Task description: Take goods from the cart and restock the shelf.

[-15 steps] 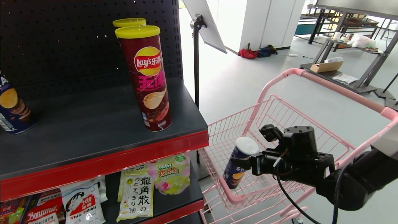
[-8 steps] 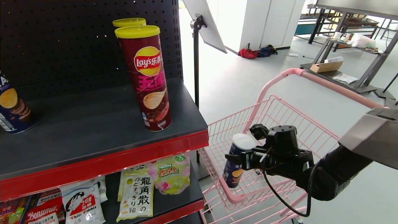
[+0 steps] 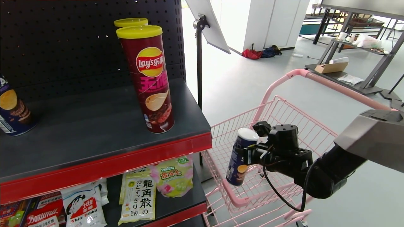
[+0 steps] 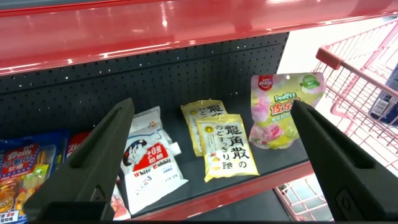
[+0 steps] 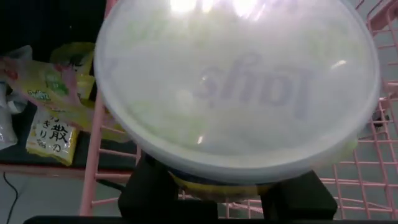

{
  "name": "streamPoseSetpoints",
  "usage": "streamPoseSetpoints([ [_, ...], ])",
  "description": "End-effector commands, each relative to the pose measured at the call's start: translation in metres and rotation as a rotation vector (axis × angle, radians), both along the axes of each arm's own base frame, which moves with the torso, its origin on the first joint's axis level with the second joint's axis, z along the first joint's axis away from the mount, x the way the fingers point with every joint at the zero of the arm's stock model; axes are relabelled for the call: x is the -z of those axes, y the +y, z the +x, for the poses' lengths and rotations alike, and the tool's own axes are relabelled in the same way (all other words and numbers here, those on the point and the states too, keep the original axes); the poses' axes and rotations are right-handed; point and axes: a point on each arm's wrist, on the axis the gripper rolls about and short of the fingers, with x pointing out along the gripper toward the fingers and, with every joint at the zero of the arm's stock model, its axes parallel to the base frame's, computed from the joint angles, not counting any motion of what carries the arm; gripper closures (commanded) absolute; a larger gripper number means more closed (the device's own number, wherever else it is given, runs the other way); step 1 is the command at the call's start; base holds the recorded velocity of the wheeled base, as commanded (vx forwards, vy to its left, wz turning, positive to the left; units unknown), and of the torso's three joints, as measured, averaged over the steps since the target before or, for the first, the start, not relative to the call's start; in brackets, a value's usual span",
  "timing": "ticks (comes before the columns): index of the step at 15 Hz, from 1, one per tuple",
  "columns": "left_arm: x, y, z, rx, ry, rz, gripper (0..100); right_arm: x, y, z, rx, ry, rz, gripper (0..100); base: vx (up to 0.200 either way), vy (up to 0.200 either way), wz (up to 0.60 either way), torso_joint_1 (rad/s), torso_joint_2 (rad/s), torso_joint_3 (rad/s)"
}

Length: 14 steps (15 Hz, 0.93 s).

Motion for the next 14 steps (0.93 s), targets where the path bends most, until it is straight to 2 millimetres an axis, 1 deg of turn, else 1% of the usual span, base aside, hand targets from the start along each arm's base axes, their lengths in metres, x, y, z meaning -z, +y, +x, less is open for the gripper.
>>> streamPoseSetpoints([
  [1,0.000,0.000,0.000,0.000,0.001,0.000,0,-0.060,-0.005,0.003,0.050,-0.142,0.041,100,0.000,0.000,0.00,0.000,0.00,0.000],
  [2,0.000,0.000,0.000,-0.002,0.001,0.000,0,-0.085,-0.009,0.000,0.080,-0.171,0.042,100,0.000,0.000,0.00,0.000,0.00,0.000],
  [3,0.000,0.000,0.000,-0.002,0.001,0.000,0,-0.123,-0.019,-0.008,0.124,-0.206,0.028,100,0.000,0.000,0.00,0.000,0.00,0.000],
  [4,0.000,0.000,0.000,0.000,0.001,0.000,0,-0.145,-0.025,-0.015,0.147,-0.223,0.017,100,0.000,0.000,0.00,0.000,0.00,0.000],
  [5,0.000,0.000,0.000,0.000,0.001,0.000,0,-0.188,-0.040,-0.036,0.219,-0.260,-0.009,100,0.000,0.000,0.00,0.000,0.00,0.000],
  [6,0.000,0.000,0.000,0.000,0.001,0.000,0,-0.224,-0.059,-0.073,0.340,-0.271,-0.085,100,0.000,0.000,0.00,0.000,0.00,0.000],
  [7,0.000,0.000,0.000,-0.002,0.001,0.000,0,-0.238,-0.073,-0.104,0.338,-0.254,-0.129,100,0.000,0.000,0.00,0.000,0.00,0.000],
  [8,0.000,0.000,0.000,0.001,0.001,0.000,0,-0.243,-0.087,-0.137,0.300,-0.226,-0.121,100,0.000,0.000,0.00,0.000,0.00,0.000],
  [9,0.000,0.000,0.000,0.000,0.001,0.000,0,-0.238,-0.101,-0.169,0.305,-0.205,-0.133,100,0.000,0.000,0.00,0.000,0.00,0.000],
  [11,0.000,0.000,0.000,0.001,0.001,0.000,0,-0.214,-0.130,-0.222,0.374,-0.156,-0.178,100,0.000,0.000,0.00,0.000,0.00,0.000],
  [12,0.000,0.000,0.000,0.001,0.001,0.000,0,-0.204,-0.140,-0.234,0.433,-0.132,-0.234,100,0.000,0.000,0.00,0.000,0.00,0.000],
  [13,0.000,0.000,0.000,0.003,0.001,0.000,0,-0.199,-0.146,-0.238,0.472,-0.123,-0.268,100,0.000,0.000,0.00,0.000,0.00,0.000],
  [14,0.000,0.000,0.000,0.001,0.001,0.000,0,-0.189,-0.157,-0.244,0.554,-0.101,-0.335,100,0.000,0.000,0.00,0.000,0.00,0.000],
])
